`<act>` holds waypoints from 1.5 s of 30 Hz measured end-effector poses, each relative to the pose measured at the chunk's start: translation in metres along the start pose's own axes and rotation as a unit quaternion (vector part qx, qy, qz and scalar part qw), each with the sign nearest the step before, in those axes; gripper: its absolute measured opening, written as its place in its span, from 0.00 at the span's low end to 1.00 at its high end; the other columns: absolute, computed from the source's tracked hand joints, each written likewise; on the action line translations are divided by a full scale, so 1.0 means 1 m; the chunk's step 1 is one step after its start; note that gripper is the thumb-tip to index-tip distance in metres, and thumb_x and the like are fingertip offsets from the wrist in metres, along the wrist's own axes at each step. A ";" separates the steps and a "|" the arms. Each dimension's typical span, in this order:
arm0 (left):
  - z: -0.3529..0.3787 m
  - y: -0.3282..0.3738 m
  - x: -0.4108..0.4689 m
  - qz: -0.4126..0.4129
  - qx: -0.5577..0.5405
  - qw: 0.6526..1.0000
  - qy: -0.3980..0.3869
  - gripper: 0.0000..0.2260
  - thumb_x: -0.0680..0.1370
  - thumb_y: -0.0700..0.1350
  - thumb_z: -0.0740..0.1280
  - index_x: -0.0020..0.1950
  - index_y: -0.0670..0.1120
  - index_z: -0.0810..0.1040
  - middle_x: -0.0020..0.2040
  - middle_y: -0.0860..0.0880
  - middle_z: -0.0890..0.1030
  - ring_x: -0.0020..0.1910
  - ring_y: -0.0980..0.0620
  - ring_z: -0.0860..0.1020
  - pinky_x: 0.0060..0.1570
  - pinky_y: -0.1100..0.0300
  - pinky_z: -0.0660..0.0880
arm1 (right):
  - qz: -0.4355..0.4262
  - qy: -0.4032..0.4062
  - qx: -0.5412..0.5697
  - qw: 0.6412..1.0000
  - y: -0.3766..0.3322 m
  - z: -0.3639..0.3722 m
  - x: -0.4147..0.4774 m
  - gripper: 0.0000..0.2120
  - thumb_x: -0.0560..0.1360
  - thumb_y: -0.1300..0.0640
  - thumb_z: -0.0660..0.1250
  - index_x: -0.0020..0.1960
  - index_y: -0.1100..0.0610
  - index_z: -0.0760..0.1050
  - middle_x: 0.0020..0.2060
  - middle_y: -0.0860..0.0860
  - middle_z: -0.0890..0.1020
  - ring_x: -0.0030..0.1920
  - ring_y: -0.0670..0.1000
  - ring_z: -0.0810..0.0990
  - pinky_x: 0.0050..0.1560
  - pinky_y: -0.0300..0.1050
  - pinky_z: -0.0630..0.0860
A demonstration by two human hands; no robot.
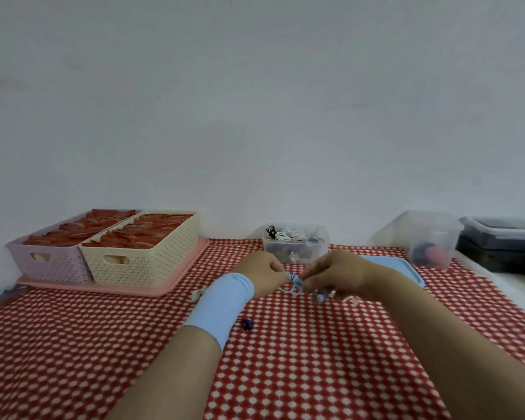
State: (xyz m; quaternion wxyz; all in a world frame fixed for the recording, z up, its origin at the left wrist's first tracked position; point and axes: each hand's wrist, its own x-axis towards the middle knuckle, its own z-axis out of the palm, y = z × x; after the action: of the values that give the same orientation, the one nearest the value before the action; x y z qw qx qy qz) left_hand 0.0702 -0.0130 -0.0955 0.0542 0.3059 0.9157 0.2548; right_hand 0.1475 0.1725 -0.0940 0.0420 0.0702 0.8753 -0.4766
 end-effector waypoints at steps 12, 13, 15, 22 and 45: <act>0.019 0.008 0.012 0.039 0.102 0.993 0.052 0.15 0.79 0.42 0.65 0.64 0.52 0.79 0.67 0.50 0.76 0.68 0.49 0.71 0.70 0.53 0.67 | -0.059 0.204 -0.012 0.977 0.043 -0.020 -0.007 0.08 0.75 0.65 0.73 0.43 0.54 0.85 0.37 0.50 0.86 0.28 0.42 0.77 0.33 0.33 0.76; 0.021 0.013 0.013 0.068 0.082 0.993 0.053 0.14 0.80 0.41 0.64 0.63 0.54 0.81 0.67 0.52 0.76 0.69 0.50 0.71 0.71 0.54 0.66 | -0.060 0.219 -0.011 0.974 0.048 -0.017 -0.007 0.07 0.76 0.64 0.72 0.43 0.54 0.85 0.38 0.49 0.86 0.27 0.39 0.76 0.33 0.31 0.74; 0.027 0.019 0.013 0.092 0.068 0.993 0.026 0.12 0.80 0.43 0.65 0.58 0.55 0.83 0.66 0.53 0.78 0.66 0.52 0.73 0.69 0.55 0.68 | -0.058 0.230 -0.051 0.970 0.055 -0.011 -0.007 0.07 0.77 0.62 0.72 0.45 0.52 0.85 0.41 0.45 0.85 0.33 0.35 0.79 0.34 0.27 0.71; 0.045 0.014 0.010 0.091 0.088 0.991 -0.033 0.10 0.80 0.47 0.65 0.51 0.50 0.86 0.54 0.53 0.84 0.55 0.53 0.79 0.61 0.56 0.75 | -0.047 0.204 -0.170 0.963 0.057 -0.002 -0.005 0.06 0.75 0.56 0.72 0.45 0.45 0.85 0.44 0.40 0.85 0.48 0.40 0.81 0.53 0.40 0.77; 0.056 0.020 -0.004 0.041 -0.338 0.932 0.123 0.06 0.80 0.50 0.66 0.47 0.54 0.83 0.43 0.57 0.84 0.45 0.61 0.80 0.46 0.67 0.72 | -0.083 0.117 0.270 0.952 0.034 0.015 -0.022 0.06 0.78 0.56 0.70 0.51 0.54 0.86 0.42 0.50 0.86 0.28 0.45 0.72 0.27 0.37 0.63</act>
State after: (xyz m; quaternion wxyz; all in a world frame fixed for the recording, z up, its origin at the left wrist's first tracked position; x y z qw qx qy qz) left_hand 0.0983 0.0227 -0.1346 0.0313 0.2729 0.7617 0.5868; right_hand 0.1749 0.1764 -0.1275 -0.1204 0.0615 0.7154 -0.6855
